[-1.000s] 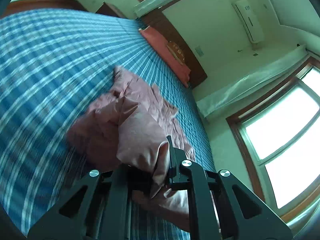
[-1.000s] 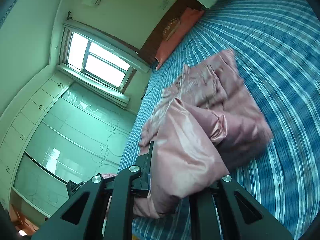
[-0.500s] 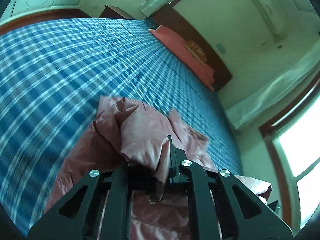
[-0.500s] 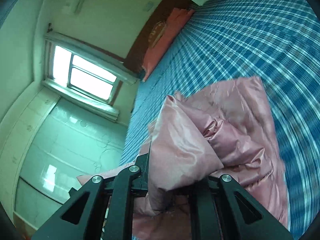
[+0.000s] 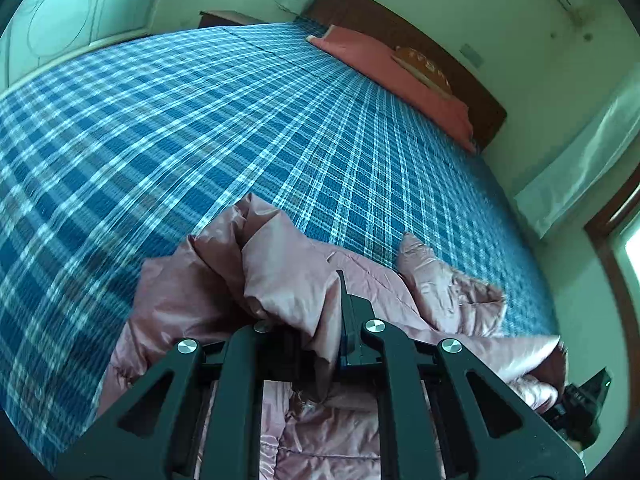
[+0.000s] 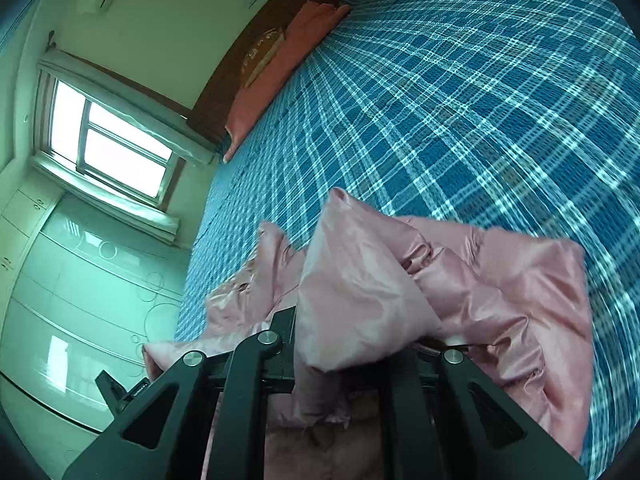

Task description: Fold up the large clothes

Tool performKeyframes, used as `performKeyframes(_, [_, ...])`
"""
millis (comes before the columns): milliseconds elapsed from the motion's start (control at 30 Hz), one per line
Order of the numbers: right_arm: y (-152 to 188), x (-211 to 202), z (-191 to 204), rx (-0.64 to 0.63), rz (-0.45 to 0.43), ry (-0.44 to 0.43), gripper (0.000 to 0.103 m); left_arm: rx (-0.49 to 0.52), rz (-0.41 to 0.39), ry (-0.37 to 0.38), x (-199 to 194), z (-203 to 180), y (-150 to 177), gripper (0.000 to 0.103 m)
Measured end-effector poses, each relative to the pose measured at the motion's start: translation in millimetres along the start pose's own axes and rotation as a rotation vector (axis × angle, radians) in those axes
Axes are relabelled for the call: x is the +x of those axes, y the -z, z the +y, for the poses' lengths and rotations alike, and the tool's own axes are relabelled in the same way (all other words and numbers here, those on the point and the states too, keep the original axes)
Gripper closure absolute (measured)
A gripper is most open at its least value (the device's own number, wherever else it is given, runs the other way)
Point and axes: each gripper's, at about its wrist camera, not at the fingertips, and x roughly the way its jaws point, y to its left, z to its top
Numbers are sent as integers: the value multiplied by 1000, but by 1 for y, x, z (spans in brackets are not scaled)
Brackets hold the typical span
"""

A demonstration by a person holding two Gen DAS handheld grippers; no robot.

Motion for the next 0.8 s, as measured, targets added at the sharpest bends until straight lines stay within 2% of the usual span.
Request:
performKeyframes(67, [-3, 1, 2, -10, -1, -3, 83, 13, -6, 10, 1, -5, -5, 86])
performKeyframes(133, [-5, -7, 5, -11, -14, -36, 62, 11, -18, 38, -3, -7, -8, 72])
performKeyframes(167, [-7, -10, 6, -13, -24, -45, 57, 7, -22, 48, -4, -8, -10, 59])
performKeyframes(200, [-6, -16, 10, -19, -42, -53, 46, -2, -33, 62, -9, -9, -12, 44])
performKeyframes(233, [-7, -20, 13, -29, -60, -51, 39, -11, -50, 72, -15, -10, -14, 39])
performKeyframes(300, [-6, -30, 22, -61, -82, -43, 36, -19, -82, 82, -27, -11, -17, 32])
performKeyframes(367, [-2, -34, 26, -86, -78, -39, 36, -35, -87, 103, -40, -10, -16, 30])
performKeyframes(500, [16, -24, 43, -213, -33, 87, 36, -40, -38, 108, -48, -7, 1, 30])
performKeyframes(600, [28, -7, 61, -330, -16, 175, 36, 16, 3, 71, -38, -12, 17, 30])
performKeyframes(667, [32, 7, 75, -392, -3, 207, 37, 61, 0, 28, -26, -17, 20, 30])
performKeyframes(800, [32, 36, 93, -508, -1, 270, 37, 106, -12, -12, -3, -26, 17, 30])
